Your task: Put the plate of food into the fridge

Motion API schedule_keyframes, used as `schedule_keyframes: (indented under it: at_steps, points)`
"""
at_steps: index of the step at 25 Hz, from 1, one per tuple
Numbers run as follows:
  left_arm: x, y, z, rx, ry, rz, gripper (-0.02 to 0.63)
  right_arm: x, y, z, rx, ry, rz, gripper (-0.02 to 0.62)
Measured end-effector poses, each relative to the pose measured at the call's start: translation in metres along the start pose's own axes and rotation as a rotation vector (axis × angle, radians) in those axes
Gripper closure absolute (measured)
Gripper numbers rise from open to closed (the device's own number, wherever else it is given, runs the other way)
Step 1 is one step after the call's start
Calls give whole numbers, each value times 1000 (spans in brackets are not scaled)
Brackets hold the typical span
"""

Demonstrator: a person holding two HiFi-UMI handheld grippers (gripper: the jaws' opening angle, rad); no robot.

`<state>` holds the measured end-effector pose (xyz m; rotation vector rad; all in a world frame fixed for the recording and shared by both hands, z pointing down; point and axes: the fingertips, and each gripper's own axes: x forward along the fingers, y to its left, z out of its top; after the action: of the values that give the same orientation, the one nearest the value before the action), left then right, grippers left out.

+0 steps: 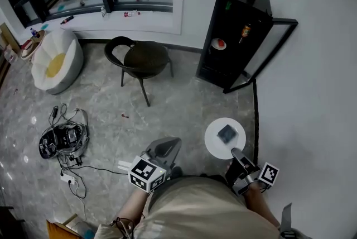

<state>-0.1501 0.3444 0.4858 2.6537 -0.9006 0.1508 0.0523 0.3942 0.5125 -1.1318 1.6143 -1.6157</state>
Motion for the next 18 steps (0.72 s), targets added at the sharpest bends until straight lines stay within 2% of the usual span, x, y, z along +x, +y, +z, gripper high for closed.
schedule_keyframes:
  at_steps: [3, 8, 15, 18]
  points:
    - [-1, 5, -4, 4, 11, 4, 597, 2, 0, -2, 3, -14, -7, 565]
    - [-5, 17, -6, -33, -2, 24, 598, 7, 1, -2, 1, -19, -10, 565]
    - [-2, 22, 5, -3, -22, 34, 598, 24, 1, 4, 13, 6, -5, 565]
    - [4, 28, 5, 1, -10, 66, 598, 30, -3, 12, 27, 21, -4, 565]
